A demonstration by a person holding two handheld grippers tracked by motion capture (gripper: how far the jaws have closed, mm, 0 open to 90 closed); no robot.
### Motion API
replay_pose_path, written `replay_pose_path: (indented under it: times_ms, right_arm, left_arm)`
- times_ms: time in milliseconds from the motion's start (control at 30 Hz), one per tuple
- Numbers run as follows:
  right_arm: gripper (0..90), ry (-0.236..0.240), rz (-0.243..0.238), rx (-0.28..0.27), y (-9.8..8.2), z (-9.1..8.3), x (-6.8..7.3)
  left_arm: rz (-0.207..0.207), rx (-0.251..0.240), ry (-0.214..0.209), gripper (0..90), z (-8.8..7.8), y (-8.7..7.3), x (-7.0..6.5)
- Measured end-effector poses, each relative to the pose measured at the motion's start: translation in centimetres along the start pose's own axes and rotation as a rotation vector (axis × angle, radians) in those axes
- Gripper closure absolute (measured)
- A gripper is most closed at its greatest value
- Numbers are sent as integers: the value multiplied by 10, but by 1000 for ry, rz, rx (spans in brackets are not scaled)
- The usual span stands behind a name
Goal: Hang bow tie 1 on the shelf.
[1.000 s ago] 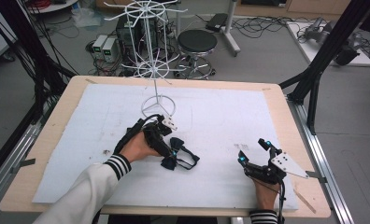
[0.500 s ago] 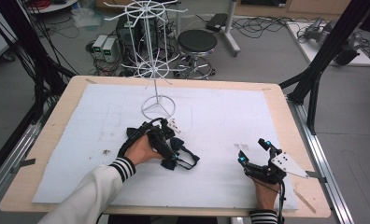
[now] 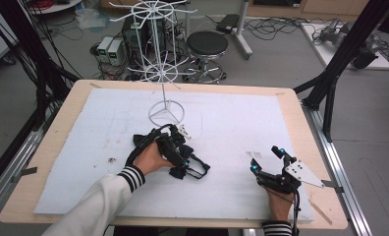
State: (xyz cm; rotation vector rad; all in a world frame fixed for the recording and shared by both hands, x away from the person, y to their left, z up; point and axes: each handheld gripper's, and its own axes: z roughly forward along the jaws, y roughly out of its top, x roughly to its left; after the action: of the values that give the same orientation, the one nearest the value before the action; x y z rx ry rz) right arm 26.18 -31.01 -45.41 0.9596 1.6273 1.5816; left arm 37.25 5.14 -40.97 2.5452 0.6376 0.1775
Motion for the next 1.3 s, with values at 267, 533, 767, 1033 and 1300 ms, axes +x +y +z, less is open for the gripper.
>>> replay_pose_path:
  times_ms: [267,533,767,1033,1300]
  right_arm:
    - [98,2,-6,-2,0,0,0]
    - [98,0,-2,0,0,0,0]
    - [98,0,-1,0,0,0,0]
    - [98,3,-6,0,0,0,0]
    - [98,1,1,1,0,0,0]
  left_arm:
    - [-17,25,-11,320,2,0,0]
    - [-9,62,-33,407,8,1,-4]
    - [-5,66,-37,524,8,0,-5]
    - [24,45,-31,735,7,0,-12]
    - [21,46,-26,750,5,1,-12]
